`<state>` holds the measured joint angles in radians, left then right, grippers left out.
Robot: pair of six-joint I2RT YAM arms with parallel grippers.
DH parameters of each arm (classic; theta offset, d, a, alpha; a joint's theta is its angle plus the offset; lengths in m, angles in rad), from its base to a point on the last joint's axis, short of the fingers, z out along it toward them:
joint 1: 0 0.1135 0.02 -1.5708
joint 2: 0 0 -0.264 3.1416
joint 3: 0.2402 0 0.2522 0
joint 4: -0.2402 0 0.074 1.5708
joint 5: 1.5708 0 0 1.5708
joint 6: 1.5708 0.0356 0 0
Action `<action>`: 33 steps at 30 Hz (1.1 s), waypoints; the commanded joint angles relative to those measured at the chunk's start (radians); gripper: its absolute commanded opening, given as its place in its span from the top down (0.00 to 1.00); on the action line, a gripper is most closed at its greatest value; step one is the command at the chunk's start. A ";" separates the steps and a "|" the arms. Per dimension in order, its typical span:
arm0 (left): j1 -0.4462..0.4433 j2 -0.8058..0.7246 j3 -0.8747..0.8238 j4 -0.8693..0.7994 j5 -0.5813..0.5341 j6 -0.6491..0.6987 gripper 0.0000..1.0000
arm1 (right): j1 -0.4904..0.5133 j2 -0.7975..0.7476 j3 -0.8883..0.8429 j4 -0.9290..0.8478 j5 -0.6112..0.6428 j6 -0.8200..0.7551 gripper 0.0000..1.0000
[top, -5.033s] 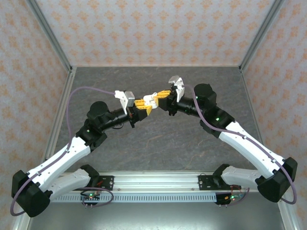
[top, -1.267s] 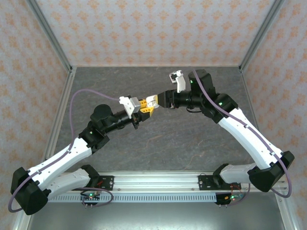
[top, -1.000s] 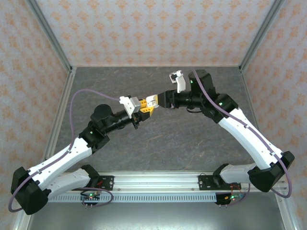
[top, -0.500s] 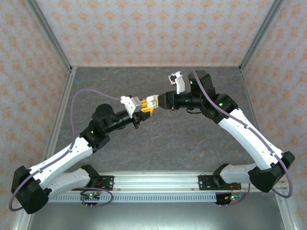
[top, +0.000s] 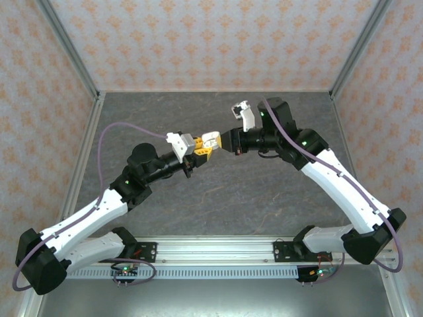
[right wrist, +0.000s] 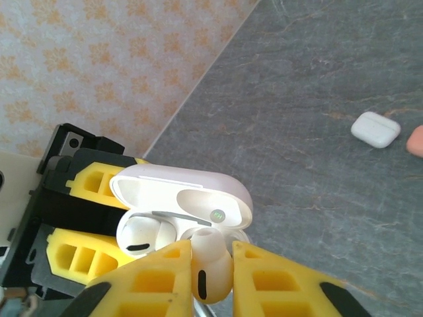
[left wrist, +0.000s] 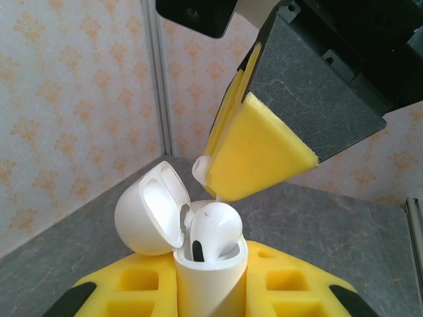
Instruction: Insert wireless bluetooth earbuds into charging case
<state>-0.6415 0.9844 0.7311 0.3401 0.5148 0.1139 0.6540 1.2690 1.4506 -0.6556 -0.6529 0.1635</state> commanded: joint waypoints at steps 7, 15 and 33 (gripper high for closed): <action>-0.006 -0.042 -0.013 -0.018 0.009 0.010 1.00 | 0.006 -0.012 0.136 -0.253 0.116 -0.279 0.87; 0.012 -0.038 0.006 -0.106 0.164 0.012 1.00 | 0.018 -0.010 0.238 -0.424 0.231 -0.632 0.86; 0.018 0.049 0.060 -0.067 0.299 -0.058 1.00 | 0.177 -0.047 0.139 -0.323 0.392 -1.028 0.86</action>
<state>-0.6319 1.0370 0.7567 0.2321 0.7723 0.0795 0.8227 1.2507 1.6180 -1.0222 -0.2794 -0.7841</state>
